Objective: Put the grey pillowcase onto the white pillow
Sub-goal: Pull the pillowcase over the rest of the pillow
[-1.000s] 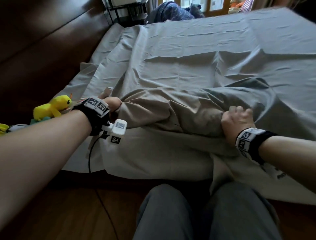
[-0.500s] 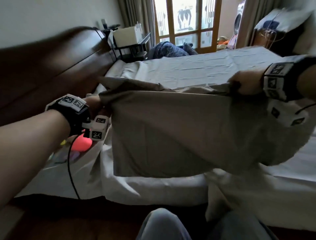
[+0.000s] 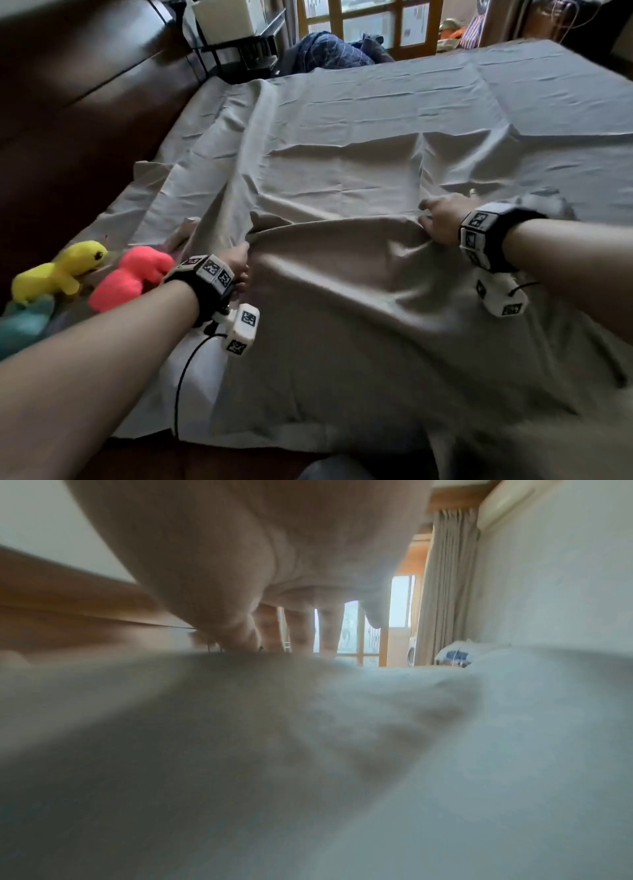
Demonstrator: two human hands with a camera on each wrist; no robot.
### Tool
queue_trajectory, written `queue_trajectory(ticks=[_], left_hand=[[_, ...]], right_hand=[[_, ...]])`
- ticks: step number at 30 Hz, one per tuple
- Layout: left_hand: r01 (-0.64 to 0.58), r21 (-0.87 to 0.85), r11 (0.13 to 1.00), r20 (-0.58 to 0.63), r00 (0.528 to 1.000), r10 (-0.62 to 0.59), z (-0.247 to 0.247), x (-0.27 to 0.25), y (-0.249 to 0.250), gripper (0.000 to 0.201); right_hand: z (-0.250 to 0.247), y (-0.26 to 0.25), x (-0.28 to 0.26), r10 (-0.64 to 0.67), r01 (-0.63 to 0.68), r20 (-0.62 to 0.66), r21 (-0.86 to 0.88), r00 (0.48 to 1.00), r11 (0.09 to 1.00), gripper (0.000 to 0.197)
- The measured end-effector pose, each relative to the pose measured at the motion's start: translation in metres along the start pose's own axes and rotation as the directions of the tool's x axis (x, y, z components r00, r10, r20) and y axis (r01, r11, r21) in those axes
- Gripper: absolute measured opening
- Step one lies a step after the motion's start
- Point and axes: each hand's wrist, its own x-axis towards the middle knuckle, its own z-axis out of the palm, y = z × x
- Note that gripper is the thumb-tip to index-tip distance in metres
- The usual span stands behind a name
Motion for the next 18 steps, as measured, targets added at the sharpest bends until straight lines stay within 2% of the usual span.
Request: queue_trajectory(ticks=[2, 4, 5, 6, 7, 8, 9, 12, 15, 18], left_hand=[[-0.071, 0.166, 0.984, 0.032, 0.997, 0.067, 0.018, 0.0, -0.003, 0.068], [-0.155, 0.395, 0.905, 0.065, 0.988, 0.14, 0.03, 0.008, -0.013, 0.099], [-0.202, 0.505, 0.839, 0.116, 0.979, 0.166, 0.036, 0.01, -0.02, 0.096], [-0.243, 0.594, 0.767, 0.151, 0.97, 0.19, 0.042, 0.011, -0.026, 0.078], [-0.286, 0.627, 0.725, 0.18, 0.958, 0.222, 0.047, 0.006, -0.029, 0.055], [-0.331, 0.629, 0.704, 0.196, 0.943, 0.269, 0.052, 0.001, -0.031, 0.04], [-0.36, 0.625, 0.693, 0.201, 0.932, 0.302, 0.056, 0.0, -0.033, 0.035], [-0.401, 0.604, 0.688, 0.161, 0.908, 0.387, 0.056, -0.002, -0.037, 0.029], [-0.393, 0.59, 0.706, 0.133, 0.909, 0.395, 0.048, -0.01, -0.036, 0.032], [-0.414, 0.56, 0.717, 0.155, 0.903, 0.4, 0.039, -0.016, -0.037, 0.034]], right_hand=[[0.01, -0.007, 0.011, -0.056, 0.053, 0.043, 0.068, 0.997, 0.996, 0.054], [0.02, -0.016, 0.011, -0.158, 0.16, 0.091, -0.023, 0.983, 0.987, 0.076], [0.025, -0.02, 0.009, -0.202, 0.208, 0.063, -0.097, 0.977, 0.973, 0.081], [0.03, -0.024, 0.006, -0.252, 0.252, 0.02, -0.159, 0.968, 0.955, 0.078], [0.034, -0.027, 0.0, -0.29, 0.284, -0.007, -0.187, 0.957, 0.94, 0.071], [0.039, -0.03, -0.005, -0.317, 0.307, -0.025, -0.184, 0.948, 0.934, 0.061], [0.044, -0.033, -0.009, -0.339, 0.329, -0.045, -0.154, 0.94, 0.932, 0.049], [0.059, -0.038, -0.014, -0.366, 0.357, -0.086, -0.1, 0.927, 0.929, 0.019], [0.062, -0.042, -0.018, -0.352, 0.338, -0.082, -0.149, 0.932, 0.929, 0.024], [0.051, -0.046, -0.027, -0.289, 0.28, -0.108, -0.091, 0.951, 0.956, 0.036]])
